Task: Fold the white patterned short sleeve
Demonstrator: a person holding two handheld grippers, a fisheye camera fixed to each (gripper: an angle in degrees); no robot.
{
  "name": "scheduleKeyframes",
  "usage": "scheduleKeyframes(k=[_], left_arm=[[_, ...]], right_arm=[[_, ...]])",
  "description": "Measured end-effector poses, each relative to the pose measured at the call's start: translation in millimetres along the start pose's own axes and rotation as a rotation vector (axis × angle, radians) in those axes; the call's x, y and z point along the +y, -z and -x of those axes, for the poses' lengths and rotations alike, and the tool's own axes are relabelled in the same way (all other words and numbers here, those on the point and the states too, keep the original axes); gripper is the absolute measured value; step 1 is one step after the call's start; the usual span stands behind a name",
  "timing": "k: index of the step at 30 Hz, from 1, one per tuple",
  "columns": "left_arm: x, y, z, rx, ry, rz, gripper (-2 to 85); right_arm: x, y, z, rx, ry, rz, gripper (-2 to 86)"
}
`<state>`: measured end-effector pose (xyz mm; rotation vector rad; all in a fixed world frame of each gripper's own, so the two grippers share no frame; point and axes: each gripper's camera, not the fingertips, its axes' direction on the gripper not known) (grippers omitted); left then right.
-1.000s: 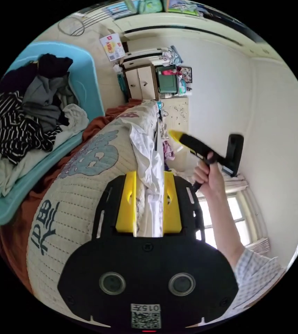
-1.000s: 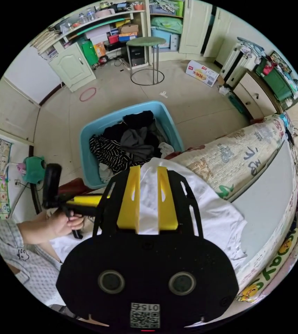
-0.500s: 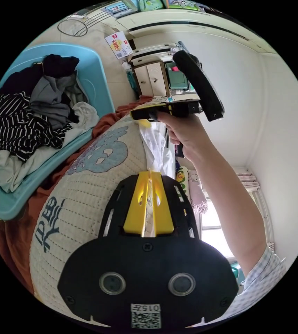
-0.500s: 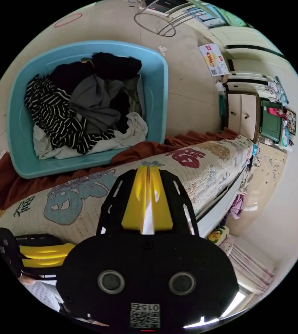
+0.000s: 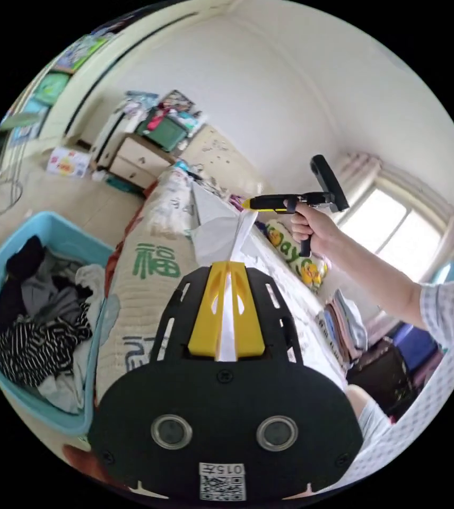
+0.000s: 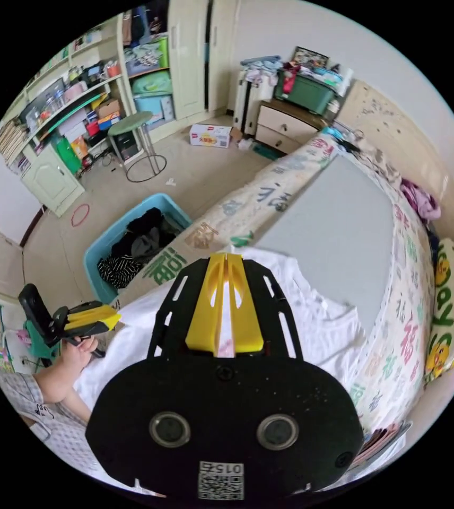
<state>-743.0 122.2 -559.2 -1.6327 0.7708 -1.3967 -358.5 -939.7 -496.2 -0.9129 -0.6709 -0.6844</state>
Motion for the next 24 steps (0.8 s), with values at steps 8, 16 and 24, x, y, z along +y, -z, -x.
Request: scheduleKeyframes(k=[8,16,24], left_arm=[[9.0,-53.5,-24.8,0.250,-0.083,0.300,6.6],[26.2,-66.5,-49.5,-0.065,-0.151,0.285,9.0],[40.3,-106.5,-78.3,-0.145,-0.228,0.406,8.3]], right_arm=[[182.8,-75.8,-131.5,0.017,-0.196,0.207,-0.1],[180.7,-116.2,-178.1,-0.102,-0.215,0.114,6.9],[107.9,-204.3,-168.9,-0.109,-0.151,0.139,8.6]])
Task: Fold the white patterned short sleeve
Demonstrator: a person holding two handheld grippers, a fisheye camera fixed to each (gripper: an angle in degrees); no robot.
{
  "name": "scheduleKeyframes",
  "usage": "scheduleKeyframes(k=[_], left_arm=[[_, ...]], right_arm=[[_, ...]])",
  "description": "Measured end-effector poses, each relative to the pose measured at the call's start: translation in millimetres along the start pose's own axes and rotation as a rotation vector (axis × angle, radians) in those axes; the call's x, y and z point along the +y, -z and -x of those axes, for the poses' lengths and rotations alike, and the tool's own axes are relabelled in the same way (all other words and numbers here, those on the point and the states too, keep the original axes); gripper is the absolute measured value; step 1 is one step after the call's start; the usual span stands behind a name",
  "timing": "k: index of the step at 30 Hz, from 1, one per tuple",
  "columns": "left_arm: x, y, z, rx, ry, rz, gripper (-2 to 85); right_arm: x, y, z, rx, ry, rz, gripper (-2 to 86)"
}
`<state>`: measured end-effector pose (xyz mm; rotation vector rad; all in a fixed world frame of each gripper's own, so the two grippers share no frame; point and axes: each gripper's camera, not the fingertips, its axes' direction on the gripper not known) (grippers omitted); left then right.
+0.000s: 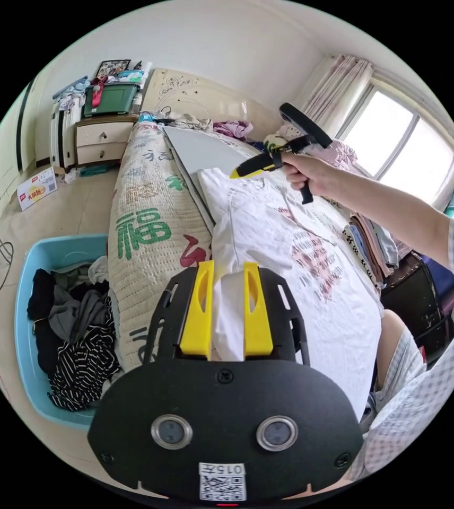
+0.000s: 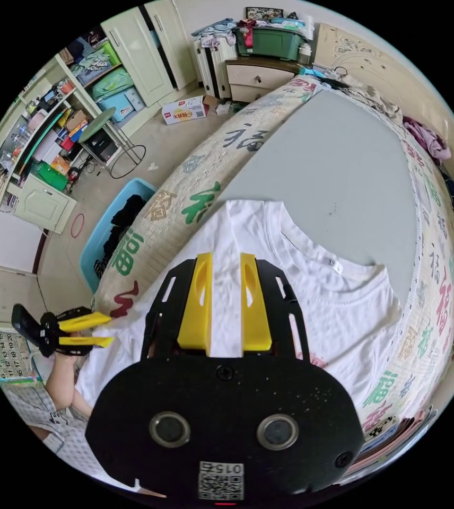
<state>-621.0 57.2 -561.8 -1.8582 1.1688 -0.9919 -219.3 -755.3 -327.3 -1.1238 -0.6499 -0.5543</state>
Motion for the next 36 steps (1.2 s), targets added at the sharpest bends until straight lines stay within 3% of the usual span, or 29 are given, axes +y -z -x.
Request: scheduleKeyframes(k=[7,9,12,18,26,31,36], left_arm=[[-1.5,-11.8,-3.9,0.016,0.034,0.048,5.4],[-1.4,-12.2,-3.8,0.024,0.046,0.053,3.5],[-1.7,-13.6,-5.7,0.034,0.053,0.071,0.6],[9.1,11.3,4.1,-0.039,0.180,-0.049,-0.6],[10.0,11.3,-5.7,-0.104,0.174,0.023,-0.6],[16.9,22.0,-5.5,-0.093,0.205,0.022,-0.5],[29.0,41.4,-1.8,-0.061,0.248,-0.024,-0.5]], right_arm=[[-34.8,-60.7,-0.7,-0.010,-0.032,0.063,8.0],[-32.9,-74.4,-2.4,0.006,-0.068,0.063,1.2],[-28.2,-82.1,-9.5,-0.067,-0.106,0.050,-0.4],[-19.7,-88.9,-4.3,-0.076,-0.141,-0.027,-0.6],[-0.6,-119.3,31.3,0.009,-0.096,-0.027,0.8],[38.2,-90.2,15.2,-0.082,-0.150,-0.051,4.3],[164.8,-4.8,5.5,-0.143,-0.108,-0.156,1.7]])
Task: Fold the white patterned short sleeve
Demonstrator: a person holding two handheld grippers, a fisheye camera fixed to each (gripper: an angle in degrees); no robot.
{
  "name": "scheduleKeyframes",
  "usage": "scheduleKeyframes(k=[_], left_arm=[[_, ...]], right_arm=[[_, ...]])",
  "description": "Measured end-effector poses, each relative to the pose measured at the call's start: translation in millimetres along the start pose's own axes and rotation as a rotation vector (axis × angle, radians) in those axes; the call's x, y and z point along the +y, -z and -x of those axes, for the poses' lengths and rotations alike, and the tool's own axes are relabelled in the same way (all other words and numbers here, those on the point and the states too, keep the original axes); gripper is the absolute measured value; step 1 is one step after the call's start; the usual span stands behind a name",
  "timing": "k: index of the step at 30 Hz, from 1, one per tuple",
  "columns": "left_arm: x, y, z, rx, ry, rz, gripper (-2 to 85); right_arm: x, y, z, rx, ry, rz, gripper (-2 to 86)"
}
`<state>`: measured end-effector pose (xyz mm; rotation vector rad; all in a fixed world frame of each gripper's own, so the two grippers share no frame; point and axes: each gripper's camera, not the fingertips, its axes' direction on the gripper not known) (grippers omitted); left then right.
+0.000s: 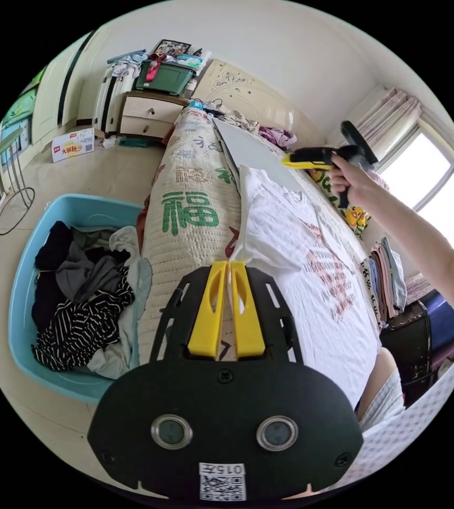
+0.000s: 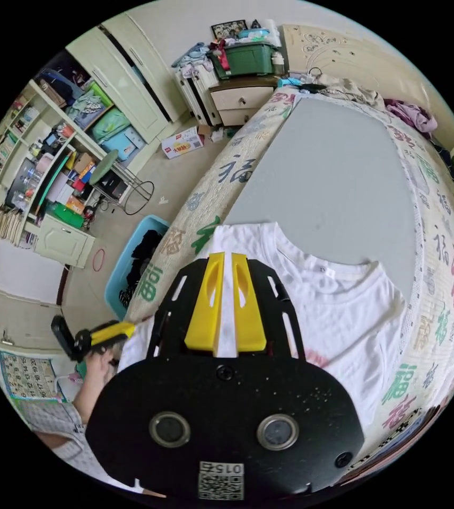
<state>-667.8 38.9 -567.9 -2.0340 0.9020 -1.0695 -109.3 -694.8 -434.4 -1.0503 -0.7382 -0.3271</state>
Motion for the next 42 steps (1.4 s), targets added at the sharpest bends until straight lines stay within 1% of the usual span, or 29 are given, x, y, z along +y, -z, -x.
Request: scheduleKeyframes(k=[1,2,3,4,5,6,7,8,9,10,11,12,13,14,15,16,17,18,19,21,25,28,31,33,35,36,37,39,42], left_arm=[[2.9,6.8,-0.8,-0.005,0.001,-0.015,-0.5],[4.5,10.7,-1.5,-0.016,0.005,-0.024,-0.6],[8.5,20.0,-4.2,-0.055,0.011,-0.048,-0.7],[14.4,32.6,-9.9,-0.111,-0.001,-0.088,-0.8],[18.1,40.2,-13.8,-0.144,-0.011,-0.116,-0.8],[27.2,58.6,-23.4,-0.216,-0.033,-0.192,-0.8],[39.2,79.9,-36.3,-0.289,-0.064,-0.289,-0.7],[46.3,90.7,-44.1,-0.329,-0.087,-0.339,-0.7],[62.6,110.4,-61.6,-0.424,-0.142,-0.428,-0.6],[81.7,125.8,-79.1,-0.532,-0.194,-0.503,-0.4],[92.2,132.2,-86.8,-0.581,-0.212,-0.539,-0.3],[114.0,143.6,-99.3,-0.663,-0.206,-0.611,-0.1],[134.4,155.1,-107.8,-0.722,-0.139,-0.688,0.3],[141.9,161.2,-111.2,-0.737,-0.098,-0.712,0.5],[147.2,173.2,-117.6,-0.701,-0.076,-0.656,1.0],[148.6,185.5,-121.3,-0.604,-0.065,-0.526,1.8],[150.7,191.6,-122.1,-0.550,-0.051,-0.465,2.4],[159.6,203.9,-121.8,-0.441,-0.005,-0.379,4.0],[173.8,215.4,-120.4,-0.355,0.035,-0.333,6.0],[197.0,230.2,-116.5,-0.295,0.094,-0.284,8.0],[233.2,246.0,-89.2,-0.224,0.285,-0.155,8.6],[239.4,238.0,-74.1,-0.193,0.356,-0.098,8.7],[224.6,220.6,-77.0,-0.191,0.306,0.007,9.3],[215.8,211.1,-80.3,-0.209,0.270,0.039,9.5],[208.3,199.1,-75.9,-0.209,0.291,0.096,9.5],[202.7,189.8,-72.2,-0.177,0.293,0.145,9.3],[197.9,181.5,-68.3,-0.168,0.307,0.189,9.0],[193.4,179.3,-64.5,-0.205,0.341,0.205,7.4],[194.4,181.2,-56.9,-0.175,0.385,0.188,6.4]], right_arm=[[19.6,14.4,-0.1,0.000,0.008,-0.010,1.5],[64.1,45.9,1.0,0.008,0.032,-0.038,1.1],[115.9,80.8,4.2,0.034,0.060,-0.082,0.9],[145.7,99.9,6.7,0.055,0.074,-0.109,0.8],[206.2,136.7,13.3,0.115,0.096,-0.168,0.6],[269.5,171.9,22.8,0.198,0.110,-0.229,0.4],[301.4,188.0,28.6,0.248,0.115,-0.257,0.3],[365.4,216.3,41.1,0.359,0.113,-0.308,0.1],[428.3,238.3,52.8,0.472,0.097,-0.357,-0.1],[459.2,247.1,57.4,0.524,0.076,-0.383,-0.2],[518.9,262.0,63.0,0.623,-0.008,-0.443,-0.5],[576.4,272.6,64.0,0.689,-0.107,-0.506,-0.6],[601.8,276.0,62.5,0.703,-0.150,-0.523,-0.7],[645.8,278.2,55.1,0.696,-0.210,-0.506,-0.5],[681.4,275.1,41.8,0.657,-0.269,-0.448,-0.2],[696.3,272.4,33.9,0.630,-0.299,-0.412,0.1],[722.1,264.9,17.1,0.564,-0.348,-0.344,1.6],[743.6,256.2,-1.5,0.477,-0.399,-0.292,4.2],[753.5,251.7,-11.7,0.425,-0.428,-0.272,5.0],[783.5,232.8,-47.9,0.236,-0.522,-0.230,7.1],[810.3,201.5,-85.1,0.134,-0.591,-0.211,7.7],[816.3,177.6,-99.7,0.103,-0.581,-0.178,8.6],[820.3,145.4,-109.9,0.070,-0.598,-0.081,10.6],[825.6,119.6,-120.8,0.036,-0.650,0.013,11.3],[828.0,101.9,-126.3,-0.001,-0.653,0.076,11.0],[829.1,92.4,-128.4,-0.018,-0.652,0.108,10.7],[829.7,89.4,-128.7,-0.019,-0.651,0.115,10.3],[834.1,80.9,-128.4,-0.009,-0.655,0.130,9.3],[843.8,72.2,-127.4,-0.035,-0.670,0.125,8.3]])
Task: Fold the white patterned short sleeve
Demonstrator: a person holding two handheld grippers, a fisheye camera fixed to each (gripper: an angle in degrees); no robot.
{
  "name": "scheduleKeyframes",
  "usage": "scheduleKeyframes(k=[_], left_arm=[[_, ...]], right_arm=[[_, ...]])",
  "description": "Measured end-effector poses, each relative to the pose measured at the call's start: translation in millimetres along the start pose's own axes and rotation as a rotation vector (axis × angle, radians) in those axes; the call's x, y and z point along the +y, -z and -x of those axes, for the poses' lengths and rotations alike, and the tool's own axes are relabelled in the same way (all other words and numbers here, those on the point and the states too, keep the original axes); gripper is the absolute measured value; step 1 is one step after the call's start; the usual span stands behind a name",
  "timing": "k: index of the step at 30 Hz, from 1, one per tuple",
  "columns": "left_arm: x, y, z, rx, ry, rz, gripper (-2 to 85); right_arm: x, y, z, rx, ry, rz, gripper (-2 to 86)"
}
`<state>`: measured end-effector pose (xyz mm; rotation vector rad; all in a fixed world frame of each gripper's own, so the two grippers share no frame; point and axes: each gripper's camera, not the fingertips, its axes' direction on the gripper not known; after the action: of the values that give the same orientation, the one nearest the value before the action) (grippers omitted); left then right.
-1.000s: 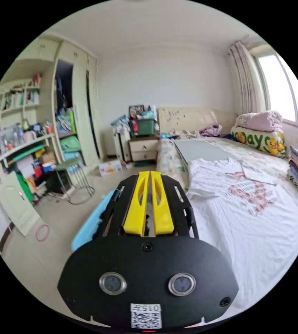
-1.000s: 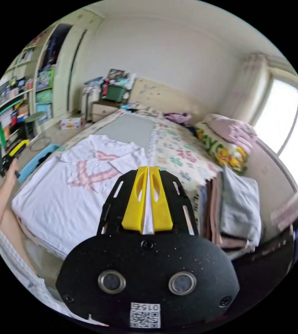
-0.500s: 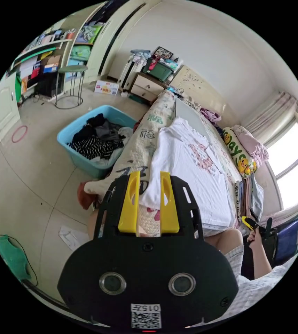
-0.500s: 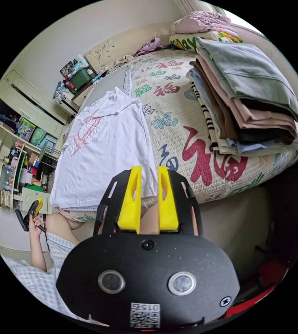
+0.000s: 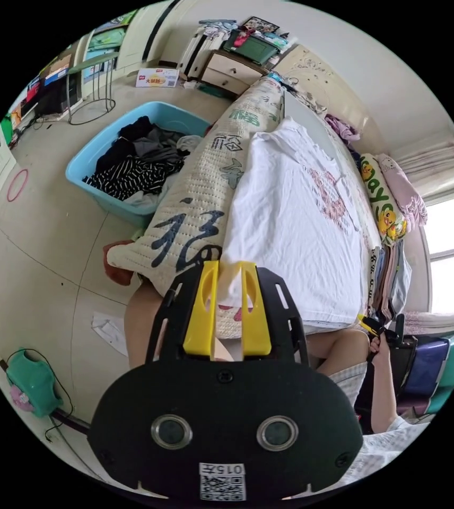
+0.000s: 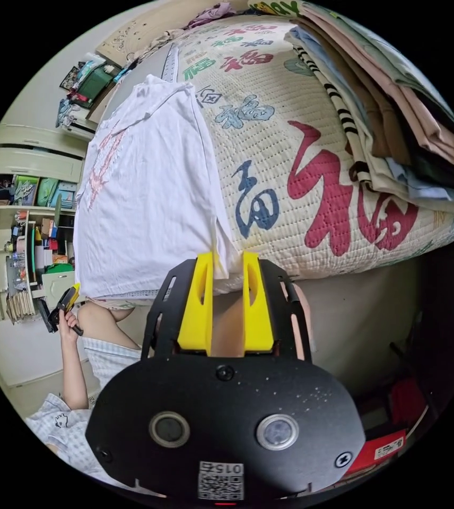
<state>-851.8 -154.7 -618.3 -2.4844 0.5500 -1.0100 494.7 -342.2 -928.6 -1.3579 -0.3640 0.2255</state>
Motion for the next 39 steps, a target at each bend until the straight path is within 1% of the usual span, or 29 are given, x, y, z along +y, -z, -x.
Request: scheduleKeyframes(k=[4,6,8,11,15,16,18,22,27,32,39], left_arm=[[0.2,0.4,13.3,0.085,0.049,0.000,3.8],[-0.4,-0.4,16.3,0.117,0.059,0.005,2.0],[-1.6,-1.9,13.6,0.108,0.056,0.018,0.8],[-4.5,-3.8,-5.7,0.017,0.003,0.028,-0.1],[-4.5,-8.3,-40.7,-0.164,-0.086,0.026,-0.3],[-4.4,-9.0,-47.3,-0.211,-0.091,0.016,-0.3],[-4.7,-10.3,-53.1,-0.249,-0.084,0.006,-0.2],[-4.6,-17.5,-60.3,-0.261,-0.065,0.015,-0.2],[-5.0,-30.0,-72.4,-0.273,-0.073,0.038,-0.4],[-1.7,-39.5,-84.7,-0.288,-0.074,0.033,-0.4],[2.0,-58.1,-113.9,-0.376,-0.124,0.043,-0.4]], right_arm=[[7.7,-10.8,-10.7,-0.068,-0.042,0.006,5.9],[13.9,-17.7,-19.5,-0.155,-0.067,0.006,3.9],[19.5,-21.9,-22.1,-0.189,-0.082,-0.001,2.8],[28.5,-26.0,-14.8,-0.176,-0.079,-0.015,1.9],[36.2,-31.5,2.6,-0.116,-0.055,-0.016,1.4],[37.0,-32.3,4.5,-0.111,-0.053,-0.015,1.3],[40.5,-34.9,10.4,-0.103,-0.051,-0.014,1.2],[43.9,-38.9,21.9,-0.083,-0.040,-0.006,1.1],[37.6,-52.0,47.4,-0.028,-0.022,0.052,1.2],[39.3,-56.8,62.7,-0.025,-0.036,0.065,1.2],[47.3,-58.9,85.8,-0.012,-0.048,0.061,1.4]])
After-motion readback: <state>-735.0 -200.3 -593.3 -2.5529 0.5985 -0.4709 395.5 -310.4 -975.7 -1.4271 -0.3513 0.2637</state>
